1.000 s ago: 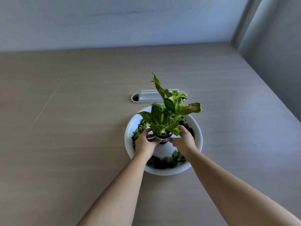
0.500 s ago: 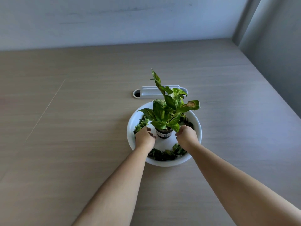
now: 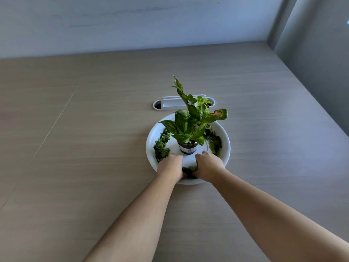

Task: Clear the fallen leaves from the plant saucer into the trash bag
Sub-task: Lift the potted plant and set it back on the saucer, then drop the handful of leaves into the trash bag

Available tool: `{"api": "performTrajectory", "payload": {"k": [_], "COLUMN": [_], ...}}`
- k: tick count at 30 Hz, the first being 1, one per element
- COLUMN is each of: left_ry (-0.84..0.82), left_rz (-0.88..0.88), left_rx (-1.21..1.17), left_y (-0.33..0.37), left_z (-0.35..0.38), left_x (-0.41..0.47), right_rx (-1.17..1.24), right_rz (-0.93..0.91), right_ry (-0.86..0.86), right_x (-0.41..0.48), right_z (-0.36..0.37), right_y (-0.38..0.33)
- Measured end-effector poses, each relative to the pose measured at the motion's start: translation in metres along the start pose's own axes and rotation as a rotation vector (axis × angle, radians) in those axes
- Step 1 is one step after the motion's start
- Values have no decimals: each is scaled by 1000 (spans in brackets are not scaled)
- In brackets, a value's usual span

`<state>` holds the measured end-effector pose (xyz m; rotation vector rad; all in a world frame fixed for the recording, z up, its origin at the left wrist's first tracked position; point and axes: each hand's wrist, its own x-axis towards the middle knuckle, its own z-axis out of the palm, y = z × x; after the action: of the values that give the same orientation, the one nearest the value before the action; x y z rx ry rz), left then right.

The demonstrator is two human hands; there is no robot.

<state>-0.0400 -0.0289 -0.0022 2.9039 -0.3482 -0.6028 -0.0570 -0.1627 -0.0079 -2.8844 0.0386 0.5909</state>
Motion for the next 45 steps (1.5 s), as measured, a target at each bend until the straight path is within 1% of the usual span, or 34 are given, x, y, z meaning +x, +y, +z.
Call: {"api": "performTrajectory", "payload": {"k": [3,6,10,15,20,26,30,34,37,42,45], "left_ry": [69,69,132,240,272,160,117,21,-26,-114,-201], "left_rz": [-1,-33,-92,-105,-7,226,373,580,719,933,1047], "left_rx": [-66,-145,-255,-359,-368,-286,-313,-317,-326,-284,-198], "left_y": [-1,-4,-5,-4,1,37,96,188,265,400,470], "left_z": [4,9,9,-10,-32,-21,-10,8,27,93,142], "left_x": [-2,-3,-5,-12,-28,-46,-60,-94,-125,-203,-260], "right_rx": [38,95,278,442,551,672,729,751,761,773,773], "right_rz": [-32,-55,-67,-10,80,287,451,648,792,1026,1159], "right_ry": [-4,0,78,171,259,446,550,672,721,825,833], "right_x": [-1,0,0,-9,-31,-84,-134,-216,-286,-426,-513], "right_z": [2,3,-3,-18,-32,-20,-11,0,11,50,86], "right_y": [1,3,11,18,13,37,75,140,194,282,332]}}
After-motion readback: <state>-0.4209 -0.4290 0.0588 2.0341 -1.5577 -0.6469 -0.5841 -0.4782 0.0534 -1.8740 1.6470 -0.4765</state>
